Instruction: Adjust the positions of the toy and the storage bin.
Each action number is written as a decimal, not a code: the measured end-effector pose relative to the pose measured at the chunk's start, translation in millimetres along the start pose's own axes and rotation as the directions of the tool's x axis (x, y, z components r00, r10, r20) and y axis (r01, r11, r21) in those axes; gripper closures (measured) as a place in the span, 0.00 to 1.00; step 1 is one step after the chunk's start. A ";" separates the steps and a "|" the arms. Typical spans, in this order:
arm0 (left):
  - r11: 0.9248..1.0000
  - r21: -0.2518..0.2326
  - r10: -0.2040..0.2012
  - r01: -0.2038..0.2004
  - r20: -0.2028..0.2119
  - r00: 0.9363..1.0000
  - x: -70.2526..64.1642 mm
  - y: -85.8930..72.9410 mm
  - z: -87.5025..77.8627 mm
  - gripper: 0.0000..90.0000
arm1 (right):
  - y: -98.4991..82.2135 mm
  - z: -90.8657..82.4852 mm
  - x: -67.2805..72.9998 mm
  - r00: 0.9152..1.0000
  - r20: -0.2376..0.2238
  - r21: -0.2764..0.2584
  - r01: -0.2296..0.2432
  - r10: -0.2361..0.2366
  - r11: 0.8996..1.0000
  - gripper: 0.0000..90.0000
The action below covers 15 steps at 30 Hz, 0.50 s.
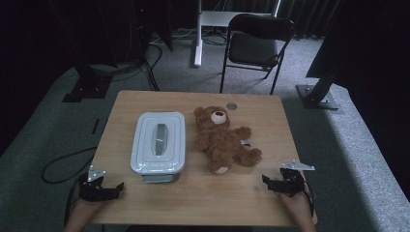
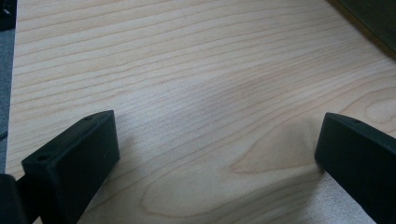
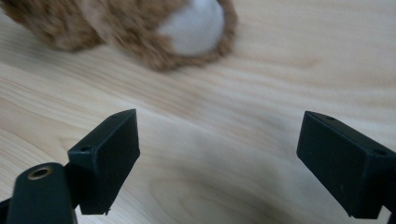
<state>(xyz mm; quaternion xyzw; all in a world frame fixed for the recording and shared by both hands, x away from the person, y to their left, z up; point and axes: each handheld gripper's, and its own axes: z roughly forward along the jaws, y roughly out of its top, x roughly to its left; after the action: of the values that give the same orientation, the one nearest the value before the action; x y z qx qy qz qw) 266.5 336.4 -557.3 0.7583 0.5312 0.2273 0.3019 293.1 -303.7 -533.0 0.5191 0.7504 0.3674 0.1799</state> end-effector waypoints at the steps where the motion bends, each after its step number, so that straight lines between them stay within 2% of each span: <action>1: 1.000 0.000 0.000 0.000 0.000 1.000 0.0 0.0 0.0 0.00 | 3.3 -0.4 2.0 1.000 -0.002 -0.001 0.005 -0.005 1.000 0.14; 3: 1.000 0.000 0.000 0.000 0.000 1.000 0.0 0.0 0.0 0.00 | 5.8 -0.7 3.8 1.000 0.000 -0.005 0.009 -0.009 1.000 0.14; 15: 1.000 0.002 0.001 -0.001 0.001 1.000 0.1 0.1 -0.2 0.00 | 50.3 0.2 22.5 0.998 -0.033 -0.059 0.050 -0.052 0.997 0.14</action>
<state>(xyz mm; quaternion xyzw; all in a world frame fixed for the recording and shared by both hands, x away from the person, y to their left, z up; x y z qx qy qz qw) 266.4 336.5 -557.2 0.7589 0.5310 0.2267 0.3012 316.8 -273.5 -493.5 0.4877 0.7554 0.3935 0.1914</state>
